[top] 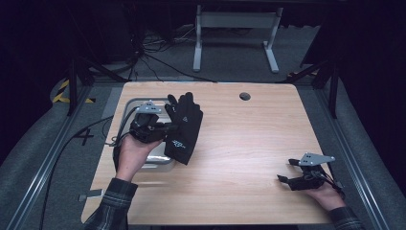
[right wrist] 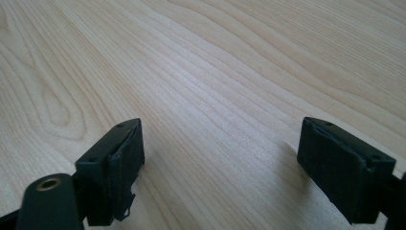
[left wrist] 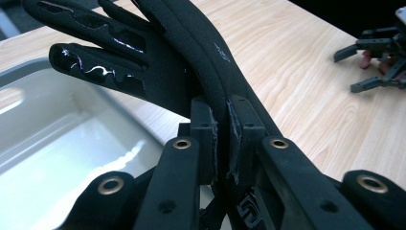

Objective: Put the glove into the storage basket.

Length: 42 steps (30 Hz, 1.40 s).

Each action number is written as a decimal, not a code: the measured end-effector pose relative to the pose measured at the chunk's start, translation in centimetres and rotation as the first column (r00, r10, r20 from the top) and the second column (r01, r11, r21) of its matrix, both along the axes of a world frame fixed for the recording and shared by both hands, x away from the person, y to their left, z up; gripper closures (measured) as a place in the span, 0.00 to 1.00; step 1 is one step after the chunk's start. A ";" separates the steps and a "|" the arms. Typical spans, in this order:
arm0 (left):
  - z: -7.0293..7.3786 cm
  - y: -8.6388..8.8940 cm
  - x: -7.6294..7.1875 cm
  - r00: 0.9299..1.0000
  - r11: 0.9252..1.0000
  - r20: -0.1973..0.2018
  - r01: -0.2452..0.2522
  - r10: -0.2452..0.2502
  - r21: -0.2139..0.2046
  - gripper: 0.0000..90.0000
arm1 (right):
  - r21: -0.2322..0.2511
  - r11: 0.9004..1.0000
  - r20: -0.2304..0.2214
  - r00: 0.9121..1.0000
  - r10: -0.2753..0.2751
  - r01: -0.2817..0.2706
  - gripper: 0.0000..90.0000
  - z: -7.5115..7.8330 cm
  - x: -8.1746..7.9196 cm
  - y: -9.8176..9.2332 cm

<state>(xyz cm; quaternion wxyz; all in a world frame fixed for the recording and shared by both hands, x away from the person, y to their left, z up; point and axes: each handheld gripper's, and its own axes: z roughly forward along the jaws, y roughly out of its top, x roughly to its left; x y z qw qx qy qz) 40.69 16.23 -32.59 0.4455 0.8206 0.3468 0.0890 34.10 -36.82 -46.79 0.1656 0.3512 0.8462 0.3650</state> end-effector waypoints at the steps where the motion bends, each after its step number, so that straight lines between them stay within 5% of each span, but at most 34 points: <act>1: 0.0 0.6 0.0 1.000 1.000 -0.001 -0.010 0.010 -0.002 0.92 | 0.000 1.000 0.000 1.000 0.000 0.000 0.19 0.0 0.0 0.0; 9: -0.3 4.4 0.4 0.996 0.996 -0.008 -0.086 0.085 -0.031 0.92 | 0.001 1.000 -0.001 1.000 -0.009 0.009 0.19 0.0 0.0 0.0; 16: -1.3 6.9 1.0 0.991 0.992 -0.032 -0.128 0.128 -0.015 0.92 | -0.001 1.000 0.002 1.000 -0.013 0.013 0.19 0.0 0.1 0.0; 33: -6.5 6.6 3.7 0.983 0.996 -0.165 -0.077 0.083 0.042 0.91 | 0.000 1.000 0.000 1.000 -0.021 0.021 0.18 0.0 0.1 0.0; 42: -7.2 7.3 4.1 0.973 0.980 -0.168 -0.139 0.161 0.140 0.82 | 0.000 1.000 0.000 1.000 -0.023 0.023 0.18 0.0 0.1 0.0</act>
